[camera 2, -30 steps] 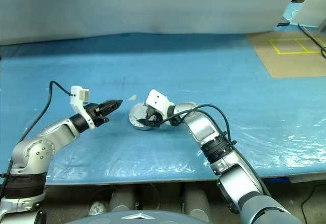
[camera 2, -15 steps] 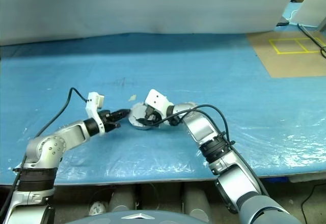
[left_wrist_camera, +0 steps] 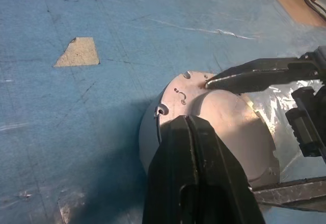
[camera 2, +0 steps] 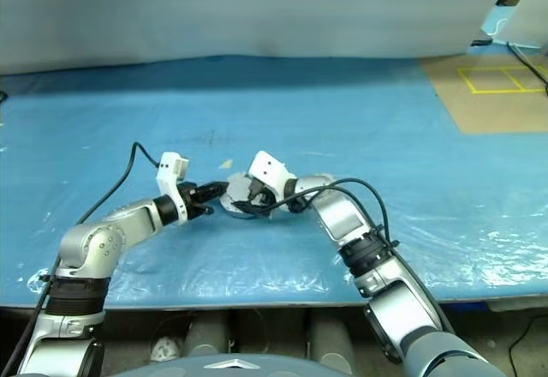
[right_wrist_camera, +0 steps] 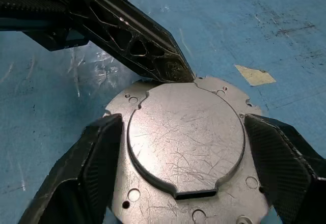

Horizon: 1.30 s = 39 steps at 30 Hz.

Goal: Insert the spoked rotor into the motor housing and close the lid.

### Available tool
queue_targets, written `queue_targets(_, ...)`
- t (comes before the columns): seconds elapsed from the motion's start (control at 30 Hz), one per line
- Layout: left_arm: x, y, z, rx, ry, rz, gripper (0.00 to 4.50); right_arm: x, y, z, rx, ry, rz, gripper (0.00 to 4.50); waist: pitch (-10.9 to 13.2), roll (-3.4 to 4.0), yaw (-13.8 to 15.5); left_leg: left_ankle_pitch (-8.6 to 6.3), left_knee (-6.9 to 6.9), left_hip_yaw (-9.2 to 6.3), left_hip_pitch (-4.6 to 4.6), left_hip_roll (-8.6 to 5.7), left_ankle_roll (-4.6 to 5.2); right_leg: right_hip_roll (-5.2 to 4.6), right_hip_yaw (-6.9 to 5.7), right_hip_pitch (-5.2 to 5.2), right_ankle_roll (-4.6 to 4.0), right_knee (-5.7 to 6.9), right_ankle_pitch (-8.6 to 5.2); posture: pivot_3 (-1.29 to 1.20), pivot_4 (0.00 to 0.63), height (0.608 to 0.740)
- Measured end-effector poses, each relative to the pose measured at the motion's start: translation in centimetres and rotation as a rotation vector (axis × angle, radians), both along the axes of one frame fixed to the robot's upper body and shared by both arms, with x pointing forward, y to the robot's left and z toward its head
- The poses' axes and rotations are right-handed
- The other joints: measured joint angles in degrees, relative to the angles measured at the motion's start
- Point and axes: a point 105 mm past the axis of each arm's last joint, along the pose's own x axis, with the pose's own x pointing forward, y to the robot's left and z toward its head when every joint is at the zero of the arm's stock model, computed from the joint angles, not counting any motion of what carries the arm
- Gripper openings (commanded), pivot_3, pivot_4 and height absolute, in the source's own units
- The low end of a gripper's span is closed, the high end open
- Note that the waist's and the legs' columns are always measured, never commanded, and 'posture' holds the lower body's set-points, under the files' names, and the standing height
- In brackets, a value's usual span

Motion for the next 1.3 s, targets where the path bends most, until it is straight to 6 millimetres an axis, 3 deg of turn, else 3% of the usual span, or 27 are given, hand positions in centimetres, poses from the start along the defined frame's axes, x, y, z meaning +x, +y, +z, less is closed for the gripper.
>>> queue_targets(0.23, -0.2, -0.4, 0.0, 0.031, -0.023, -0.036, 0.00, -1.6, -5.1, 0.3, 0.094, 0.050, -0.116, 4.47, -0.1, 0.09, 1.1, 0.05, -0.49, -0.01, 0.00, -0.04, -0.08, -0.04, -0.14, 0.28, -0.15, -0.66, 0.08, 0.00, 0.150, 0.740)
queue_targets(0.33, -0.1, 0.1, -0.1, 0.061, -0.030, -0.024, 0.00, -1.8, -8.0, 1.8, 0.172, 0.107, -0.231, 4.47, -0.1, 0.11, 1.2, 0.12, -0.60, -0.01, 0.00, -0.05, -0.20, 0.04, -0.17, 0.22, -0.15, -0.67, 0.06, 0.00, 0.150, 0.740)
queue_targets(0.43, -0.1, 0.2, -0.1, 0.072, -0.040, -0.025, 0.00, -2.4, -9.2, 3.1, 0.282, 0.210, -0.311, 4.47, -0.1, 0.12, 1.2, 0.12, -0.67, -0.01, 0.04, -0.08, -0.21, 0.05, -0.18, 0.23, -0.15, -0.71, 0.04, 0.00, 0.150, 0.740)
queue_targets(0.7, -0.1, -0.3, -0.1, 0.076, -0.051, -0.048, 0.00, -2.5, -7.1, -0.3, 0.438, 0.611, -0.506, 4.47, 0.0, 0.15, 1.2, 0.14, -0.75, -0.01, -0.05, -0.08, -0.24, -0.06, -0.18, 0.12, 0.08, -0.74, -0.10, 0.00, 0.150, 0.740)
queue_targets(0.87, -0.1, -0.3, -0.1, 0.080, -0.056, -0.047, 0.00, -2.1, -4.6, 0.2, 0.557, 0.812, -0.512, 4.47, 0.0, 0.17, 1.2, 0.15, -0.87, -0.03, -0.21, -0.10, -0.27, -0.07, -0.18, -0.05, -0.07, -0.73, -0.01, 0.00, 0.150, 0.740)
queue_targets(1.07, -0.1, -0.4, -0.1, 0.078, -0.061, -0.044, 0.00, -1.9, -3.5, 0.0, 0.649, 1.015, -0.533, 4.47, 0.0, 0.17, 1.3, 0.17, -0.98, -0.07, -0.29, -0.23, -0.31, -0.07, -0.18, -0.11, -0.01, -0.73, -0.04, 0.00, 0.150, 0.740)
queue_targets(1.17, -0.2, -0.4, -0.1, 0.078, -0.063, -0.041, 0.00, -2.3, -3.4, -0.4, 0.662, 1.091, -0.537, 3.84, 0.0, 0.18, 1.3, 0.17, -1.03, -0.09, -0.26, -0.35, -0.32, -0.07, -0.18, -0.10, 0.02, -0.73, -0.04, 0.00, 0.150, 0.740)
queue_targets(1.3, -0.3, -0.5, 0.1, 0.073, -0.071, -0.043, 0.00, -2.6, -4.1, -1.1, 0.675, 1.158, -0.559, 2.38, 0.0, 0.18, 1.3, 0.18, -1.03, -0.10, -0.22, -0.38, -0.33, -0.09, -0.18, -0.07, 0.04, -0.71, -0.04, 0.00, 0.150, 0.740)
